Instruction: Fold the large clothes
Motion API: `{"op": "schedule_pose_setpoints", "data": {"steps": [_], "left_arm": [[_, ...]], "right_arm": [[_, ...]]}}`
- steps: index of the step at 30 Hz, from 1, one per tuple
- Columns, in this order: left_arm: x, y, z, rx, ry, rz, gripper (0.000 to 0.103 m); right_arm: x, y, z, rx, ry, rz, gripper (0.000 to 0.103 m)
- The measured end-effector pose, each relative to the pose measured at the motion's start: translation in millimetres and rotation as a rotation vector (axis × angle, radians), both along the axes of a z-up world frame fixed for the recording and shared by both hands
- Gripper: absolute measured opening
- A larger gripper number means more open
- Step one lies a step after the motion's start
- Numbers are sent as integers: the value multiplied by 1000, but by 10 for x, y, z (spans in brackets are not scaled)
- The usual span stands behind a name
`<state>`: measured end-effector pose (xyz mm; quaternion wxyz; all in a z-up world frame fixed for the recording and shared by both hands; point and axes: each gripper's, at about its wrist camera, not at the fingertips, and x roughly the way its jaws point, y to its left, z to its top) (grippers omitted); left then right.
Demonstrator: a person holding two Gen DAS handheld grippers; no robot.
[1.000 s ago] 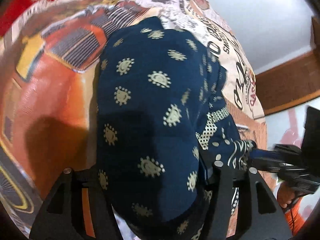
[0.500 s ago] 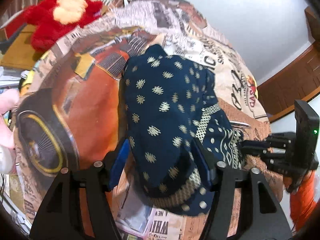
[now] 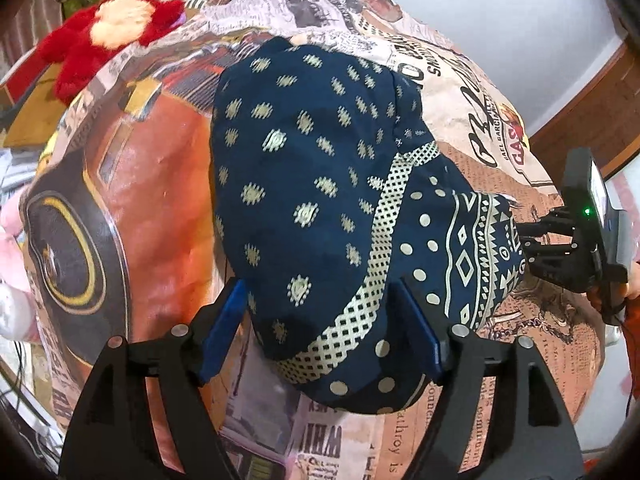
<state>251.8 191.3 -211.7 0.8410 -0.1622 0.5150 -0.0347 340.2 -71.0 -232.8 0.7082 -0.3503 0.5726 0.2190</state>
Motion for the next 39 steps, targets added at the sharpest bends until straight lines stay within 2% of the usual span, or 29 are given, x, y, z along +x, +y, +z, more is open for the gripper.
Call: {"op": "schedule_pose_setpoints", "data": {"steps": [1,3,4,5,7,8,11,14,17,23,28,34,39], "left_arm": [[-32,7,-10,-6,-2,0,75],[-94,-9,-33,-12,-1,-2,77],[-136,-15,-47,-18,4,0,77],[-169,-27,-68,-21,10,2,77],[-233,-60,-83,-16,19,-1,78],[-261,-79,-74,-11,21,-8,77],[-333,-168,2,7,28,-46,77],[-420,-308,167,83,2,-86,77],[-547,-392,518,162,-101,-65,77],[-892,-442,1428,195,-361,57,77],[-1309,-585,2163,177,-600,142,77],[-1864,-789,2626,203,-797,191,77],[-2214,-1026,2731,289,-880,219,77]], "right_arm": [[7,-15,-4,-1,-5,2,18],[30,-56,2,-21,-37,-3,42],[73,-108,5,-51,-95,-16,73],[124,-166,-8,-58,-124,-33,90],[267,-376,-5,27,-72,-101,90],[356,-519,10,89,-22,-173,90],[359,-733,139,144,-39,-251,88],[213,-786,421,236,-73,-247,88],[-103,-744,883,369,-152,-203,88],[-747,-299,1826,615,-341,-127,88],[-1359,-263,2492,814,-482,-105,89],[-1994,-394,2935,961,-606,-69,90],[-2466,-517,3087,1057,-682,-66,91]]}}
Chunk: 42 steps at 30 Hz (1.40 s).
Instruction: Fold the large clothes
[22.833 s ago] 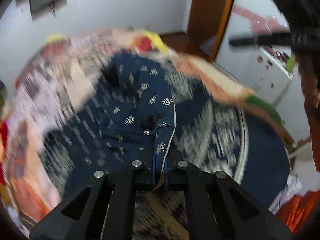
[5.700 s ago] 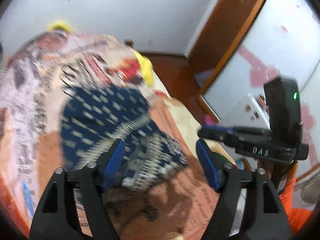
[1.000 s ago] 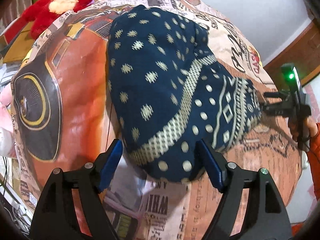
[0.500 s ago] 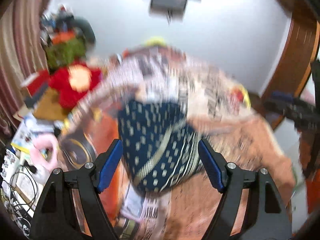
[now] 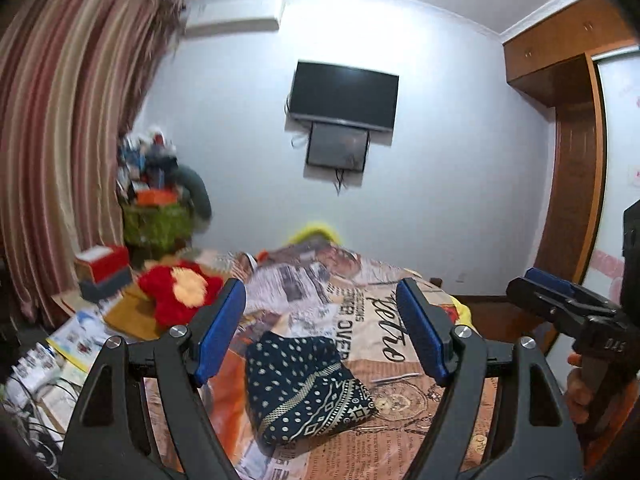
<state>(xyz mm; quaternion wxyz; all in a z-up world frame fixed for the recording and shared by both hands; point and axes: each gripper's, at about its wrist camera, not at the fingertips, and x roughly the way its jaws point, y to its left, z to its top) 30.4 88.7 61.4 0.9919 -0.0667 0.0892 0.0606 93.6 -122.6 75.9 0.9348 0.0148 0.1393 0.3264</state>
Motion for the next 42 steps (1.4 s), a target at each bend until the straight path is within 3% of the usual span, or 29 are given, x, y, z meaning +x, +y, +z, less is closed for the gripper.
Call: {"op": "schedule_pose_setpoints", "data": {"steps": [6,10,17,42], "left_arm": [[-222,-193,-67,66,-25,27,78],[-265,-247,-117,69,-28,24,87],[-271,-306,-175,86,-24,18,91],[-233,-273,-229,70,-4,15,91]], "right_arm": [[-452,-61,27,48,-57,-23,97],[-638,-52,-26,39,-77,-45,103],[-674,-57,-99,16,-77,-97,103],[-669,-76,-106,18,-73,-108,103]]}}
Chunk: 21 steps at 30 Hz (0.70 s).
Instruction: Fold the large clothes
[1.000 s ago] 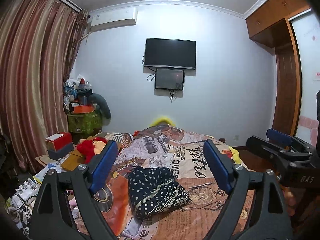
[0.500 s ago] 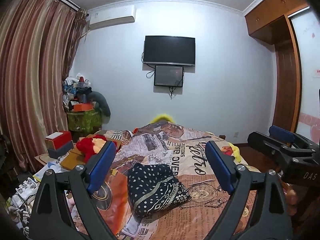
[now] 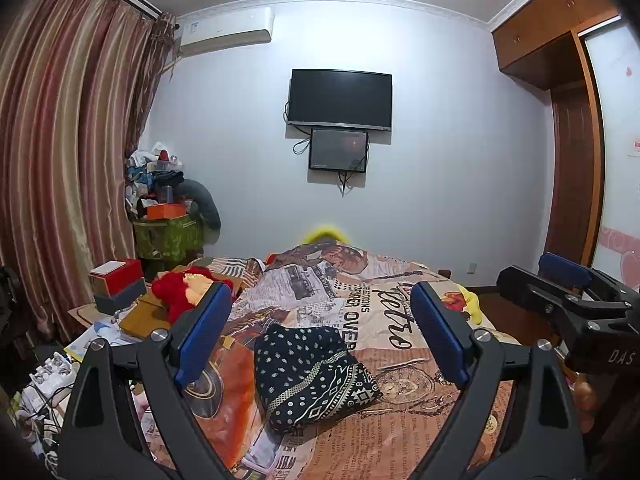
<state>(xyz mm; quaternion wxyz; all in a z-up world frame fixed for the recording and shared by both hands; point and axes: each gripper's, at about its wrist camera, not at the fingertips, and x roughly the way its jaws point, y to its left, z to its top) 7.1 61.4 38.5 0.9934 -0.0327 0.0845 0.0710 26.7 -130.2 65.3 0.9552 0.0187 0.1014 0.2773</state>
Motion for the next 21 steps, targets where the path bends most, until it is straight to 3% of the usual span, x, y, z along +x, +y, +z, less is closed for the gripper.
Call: {"op": "schedule_pose_setpoints", "data": {"steps": [21], "left_arm": [[-59,-5,-5,-22,-4,-45,91]], "right_arm": [[5,-14,-16,-1,-3,3,103]]}}
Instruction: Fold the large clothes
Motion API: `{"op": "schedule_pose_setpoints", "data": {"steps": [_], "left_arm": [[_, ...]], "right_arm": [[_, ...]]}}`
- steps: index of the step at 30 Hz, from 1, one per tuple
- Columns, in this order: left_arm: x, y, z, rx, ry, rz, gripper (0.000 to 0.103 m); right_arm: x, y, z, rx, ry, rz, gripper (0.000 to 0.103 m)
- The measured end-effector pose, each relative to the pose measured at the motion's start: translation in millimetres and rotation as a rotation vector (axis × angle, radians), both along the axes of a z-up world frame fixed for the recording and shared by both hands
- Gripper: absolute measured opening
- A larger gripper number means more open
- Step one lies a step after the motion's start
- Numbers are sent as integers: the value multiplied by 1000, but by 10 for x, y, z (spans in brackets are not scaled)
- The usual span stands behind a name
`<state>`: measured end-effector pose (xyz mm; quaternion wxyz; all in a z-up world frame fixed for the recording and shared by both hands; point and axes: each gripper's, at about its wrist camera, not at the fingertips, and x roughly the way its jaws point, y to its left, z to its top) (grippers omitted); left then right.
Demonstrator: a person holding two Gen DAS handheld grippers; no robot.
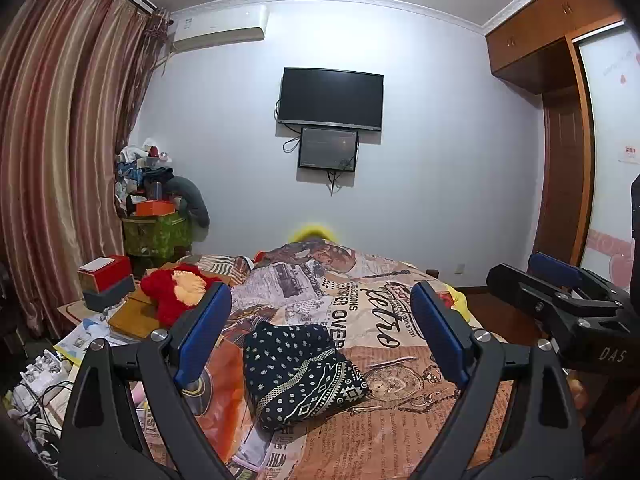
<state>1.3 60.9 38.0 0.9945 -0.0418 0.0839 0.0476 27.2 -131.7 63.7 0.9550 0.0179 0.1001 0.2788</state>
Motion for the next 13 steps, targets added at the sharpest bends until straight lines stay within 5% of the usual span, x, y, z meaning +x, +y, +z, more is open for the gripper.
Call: {"op": "schedule_pose_setpoints", "data": {"steps": [13], "left_arm": [[-37,-5,0,6,-12,-1,97]], "right_arm": [[-1,-61,-1,7,0,11,103]]}}
